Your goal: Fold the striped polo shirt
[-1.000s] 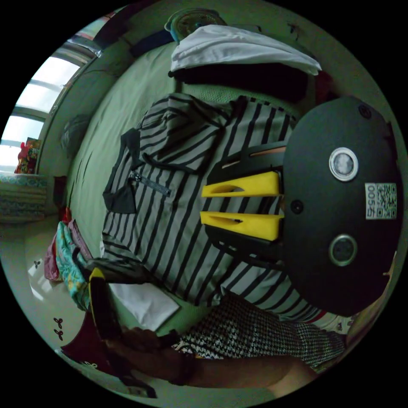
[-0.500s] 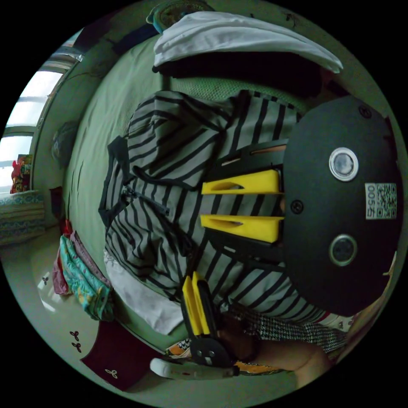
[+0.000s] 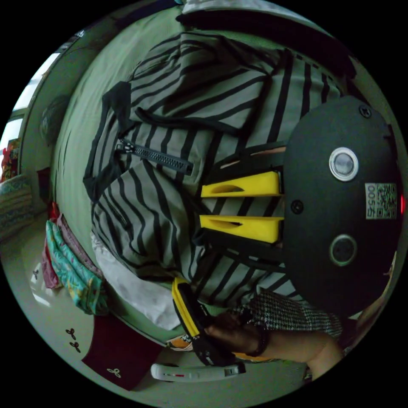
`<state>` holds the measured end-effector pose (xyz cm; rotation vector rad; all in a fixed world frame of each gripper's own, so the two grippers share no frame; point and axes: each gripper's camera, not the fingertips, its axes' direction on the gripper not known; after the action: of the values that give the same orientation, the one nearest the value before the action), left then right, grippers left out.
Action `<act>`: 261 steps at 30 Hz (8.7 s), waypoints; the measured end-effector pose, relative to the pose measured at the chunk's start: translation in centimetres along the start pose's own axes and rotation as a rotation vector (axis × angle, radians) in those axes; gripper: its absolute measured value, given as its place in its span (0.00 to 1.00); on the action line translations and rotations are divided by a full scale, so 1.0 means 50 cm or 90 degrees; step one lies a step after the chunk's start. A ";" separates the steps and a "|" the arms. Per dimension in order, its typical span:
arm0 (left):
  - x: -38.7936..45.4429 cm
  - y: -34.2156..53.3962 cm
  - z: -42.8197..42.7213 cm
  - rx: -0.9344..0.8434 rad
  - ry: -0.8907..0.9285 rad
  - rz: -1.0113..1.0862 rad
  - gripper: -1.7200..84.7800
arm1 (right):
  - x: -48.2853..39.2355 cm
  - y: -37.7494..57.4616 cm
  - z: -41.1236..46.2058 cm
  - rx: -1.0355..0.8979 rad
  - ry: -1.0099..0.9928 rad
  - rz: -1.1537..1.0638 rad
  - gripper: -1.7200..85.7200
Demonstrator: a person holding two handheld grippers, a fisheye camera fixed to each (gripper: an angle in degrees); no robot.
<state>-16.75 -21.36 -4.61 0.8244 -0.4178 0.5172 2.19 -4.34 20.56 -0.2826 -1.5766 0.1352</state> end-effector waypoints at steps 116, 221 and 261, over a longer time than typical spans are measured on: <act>-0.271 0.172 -0.116 -0.028 0.064 -0.004 0.03 | 0.331 0.638 -0.339 0.113 0.310 0.206 0.01; -0.127 0.873 -1.096 0.193 0.120 0.013 0.02 | -0.358 1.306 -0.837 0.220 0.225 0.156 0.01; 0.216 -0.045 -0.318 0.100 -0.094 -0.032 0.09 | 0.030 0.380 -0.385 0.103 0.395 0.260 0.08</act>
<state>-4.42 -7.37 -9.82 1.0257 -0.4951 0.4484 23.16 12.55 17.59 -0.4666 -0.8733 0.4447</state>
